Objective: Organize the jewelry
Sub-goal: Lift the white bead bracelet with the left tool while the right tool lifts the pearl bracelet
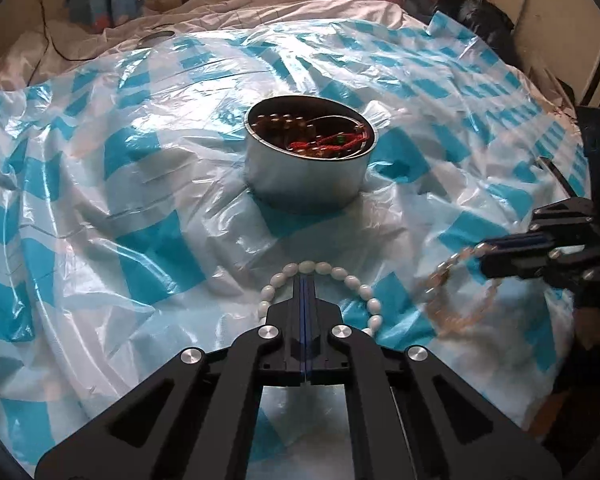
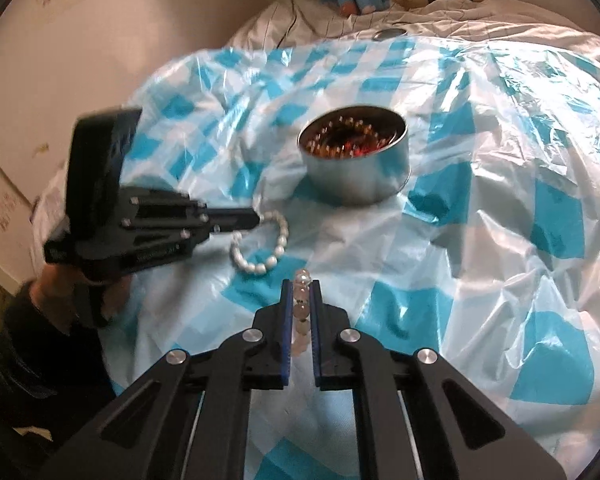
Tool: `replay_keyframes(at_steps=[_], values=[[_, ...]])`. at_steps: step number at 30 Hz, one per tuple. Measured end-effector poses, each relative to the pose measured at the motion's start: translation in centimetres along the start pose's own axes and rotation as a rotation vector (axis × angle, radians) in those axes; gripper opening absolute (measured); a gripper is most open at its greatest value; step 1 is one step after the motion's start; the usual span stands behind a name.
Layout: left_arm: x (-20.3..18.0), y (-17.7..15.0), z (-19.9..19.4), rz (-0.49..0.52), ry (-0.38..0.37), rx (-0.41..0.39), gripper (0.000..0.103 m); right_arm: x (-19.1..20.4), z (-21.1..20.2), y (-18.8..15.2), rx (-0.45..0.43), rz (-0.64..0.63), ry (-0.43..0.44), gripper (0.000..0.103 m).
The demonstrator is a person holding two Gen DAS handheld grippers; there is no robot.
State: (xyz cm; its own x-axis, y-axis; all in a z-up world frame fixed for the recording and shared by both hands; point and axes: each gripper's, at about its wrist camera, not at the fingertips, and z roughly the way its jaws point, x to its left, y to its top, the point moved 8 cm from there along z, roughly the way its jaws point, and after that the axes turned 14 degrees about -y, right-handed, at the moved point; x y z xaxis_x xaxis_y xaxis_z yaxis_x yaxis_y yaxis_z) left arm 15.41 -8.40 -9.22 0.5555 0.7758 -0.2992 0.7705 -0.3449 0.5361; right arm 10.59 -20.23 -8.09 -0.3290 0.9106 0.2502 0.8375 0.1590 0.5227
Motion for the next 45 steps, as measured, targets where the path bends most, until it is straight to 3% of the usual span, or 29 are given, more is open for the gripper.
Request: replay_keyframes(at_steps=[3, 10, 12, 14, 19, 24, 27, 28, 29, 41, 44, 45], values=[[0.8, -0.4, 0.8, -0.011, 0.042, 0.024, 0.000, 0.2, 0.2, -0.1, 0.016, 0.006, 0.009, 0.009], [1.2, -0.9, 1.6, -0.012, 0.052, 0.049, 0.004, 0.5, 0.6, -0.3, 0.035, 0.002, 0.014, 0.009], [1.0, -0.7, 1.3, -0.005, 0.054, 0.041, 0.010, 0.4, 0.7, -0.4, 0.039, 0.009, 0.013, 0.013], [0.8, -0.4, 1.0, 0.001, 0.057, 0.024, 0.023, 0.4, 0.8, -0.3, 0.037, 0.010, 0.008, 0.026], [0.8, 0.4, -0.1, 0.013, 0.097, -0.026, 0.049, 0.9, 1.1, -0.5, 0.041, -0.008, 0.013, 0.027], [1.7, 0.0, 0.6, -0.022, 0.081, -0.004, 0.049, 0.9, 1.3, -0.6, 0.046, -0.007, 0.014, 0.027], [1.5, -0.3, 1.1, -0.010, 0.088, 0.016, 0.023, 0.9, 1.3, -0.6, 0.049, -0.010, 0.013, 0.027], [1.5, -0.4, 1.1, -0.004, 0.094, 0.022, 0.008, 0.8, 1.3, -0.6, 0.051, -0.009, 0.013, 0.027], [1.3, -0.5, 1.2, -0.010, 0.072, 0.034, 0.006, 0.8, 1.3, -0.6, 0.052, -0.008, 0.012, 0.027], [1.5, -1.1, 1.9, -0.024, 0.071, 0.055, 0.010, 0.7, 1.8, -0.9, 0.063, -0.013, -0.007, 0.031], [1.1, -1.2, 2.0, -0.013, 0.058, 0.070, 0.006, 0.9, 1.4, -0.7, 0.046, -0.018, 0.002, 0.009], [0.9, -1.1, 1.9, -0.014, 0.048, 0.067, 0.006, 0.9, 1.1, -0.4, 0.030, -0.019, 0.006, 0.009]])
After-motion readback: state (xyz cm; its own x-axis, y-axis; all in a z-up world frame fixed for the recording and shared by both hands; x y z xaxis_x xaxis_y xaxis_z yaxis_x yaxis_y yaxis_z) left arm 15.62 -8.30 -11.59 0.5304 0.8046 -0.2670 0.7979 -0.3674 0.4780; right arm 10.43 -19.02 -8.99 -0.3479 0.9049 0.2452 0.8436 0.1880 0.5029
